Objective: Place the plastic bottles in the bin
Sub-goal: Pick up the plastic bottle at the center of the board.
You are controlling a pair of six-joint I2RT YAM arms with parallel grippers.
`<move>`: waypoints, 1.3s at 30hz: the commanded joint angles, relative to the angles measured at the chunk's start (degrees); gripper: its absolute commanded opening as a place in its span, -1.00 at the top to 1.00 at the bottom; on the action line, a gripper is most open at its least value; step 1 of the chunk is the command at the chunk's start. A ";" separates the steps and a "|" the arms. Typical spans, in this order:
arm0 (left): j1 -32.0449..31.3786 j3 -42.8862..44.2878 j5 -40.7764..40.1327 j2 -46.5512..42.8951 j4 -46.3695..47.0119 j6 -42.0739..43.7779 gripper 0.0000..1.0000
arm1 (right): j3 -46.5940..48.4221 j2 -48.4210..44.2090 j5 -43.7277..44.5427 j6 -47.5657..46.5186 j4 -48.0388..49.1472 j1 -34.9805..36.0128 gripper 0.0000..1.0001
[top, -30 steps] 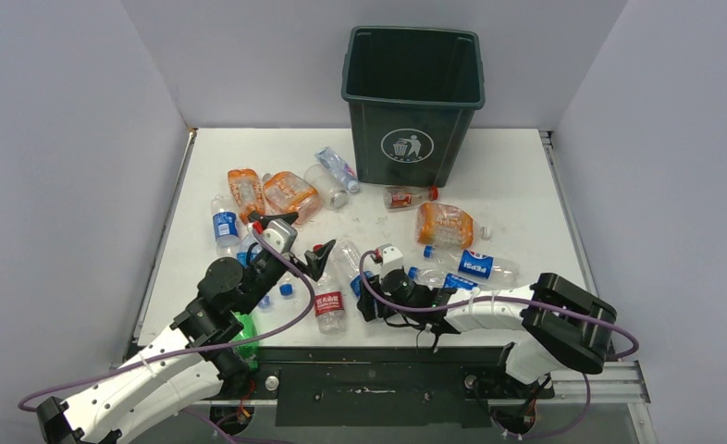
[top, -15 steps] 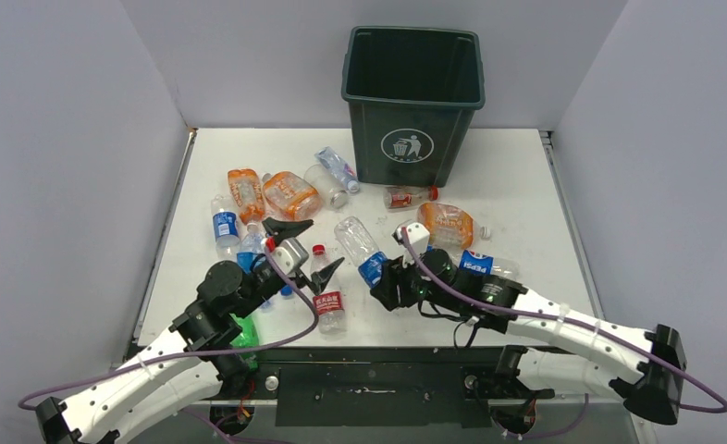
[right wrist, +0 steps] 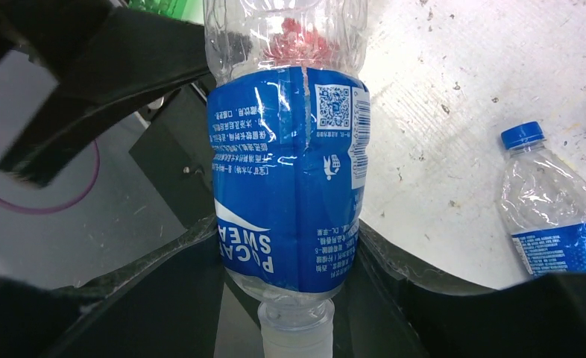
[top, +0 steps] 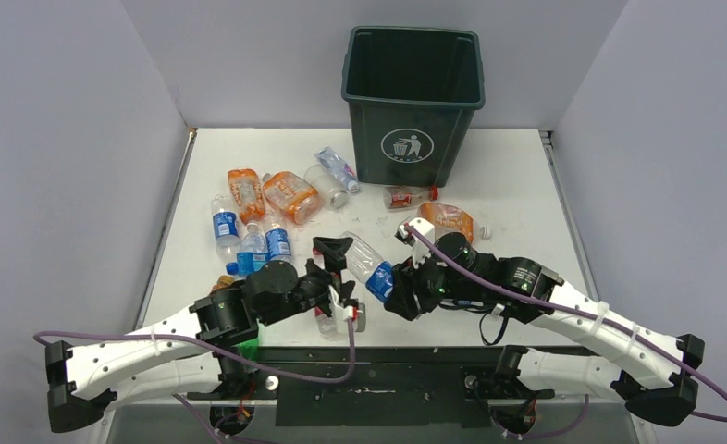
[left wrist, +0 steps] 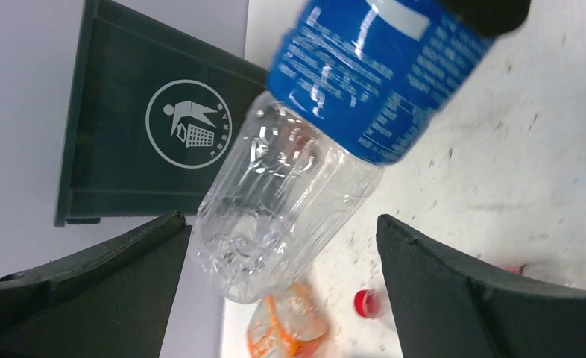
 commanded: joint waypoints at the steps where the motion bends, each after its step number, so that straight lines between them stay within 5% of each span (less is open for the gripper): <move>1: -1.50 3.54 -4.78 3.02 -3.61 15.11 -0.92 | 4.14 0.79 -2.79 -2.18 -3.13 0.29 0.89; 7: -2.73 4.26 -7.18 6.93 -0.49 20.38 -0.99 | 5.06 0.98 -5.36 -2.59 -2.98 0.34 0.89; 17: -3.97 2.81 -8.61 9.14 5.32 21.34 0.04 | 6.19 1.83 -7.02 -3.13 -2.63 0.39 0.89; 18: -4.24 2.49 -8.79 9.04 6.05 21.01 0.09 | 6.36 1.86 -7.23 -3.11 -2.31 0.35 0.73; 20: -4.73 1.94 -9.16 8.42 7.09 19.71 0.15 | 7.26 1.65 -7.24 -2.97 -1.70 0.44 -0.30; 21: -4.86 1.83 -9.09 8.00 7.28 18.14 0.16 | 7.98 1.42 -6.49 -2.98 -1.35 0.48 -0.63; 22: -4.88 1.85 -8.73 7.57 7.05 16.20 0.17 | 9.16 1.13 -5.03 -2.93 -1.22 0.48 -0.88; 24: -4.81 1.99 -7.46 6.89 6.21 10.75 0.20 | 12.70 0.61 0.86 -3.65 -1.09 0.48 -0.99; 27: -4.34 2.16 -5.59 6.62 4.63 0.28 0.24 | 15.11 -2.69 8.49 -4.44 5.90 0.46 -0.88; 32: -1.63 2.43 -1.60 7.99 4.87 -22.96 0.31 | 6.15 -12.51 15.33 -6.01 31.30 0.45 -0.81; 35: 3.49 1.95 4.21 8.55 8.17 -39.64 0.34 | 0.68 -15.22 17.67 -8.01 43.34 0.48 -0.81; 39: 12.88 0.85 17.43 7.60 16.57 -56.70 0.38 | 0.05 -13.72 21.57 -10.83 47.39 0.48 -0.82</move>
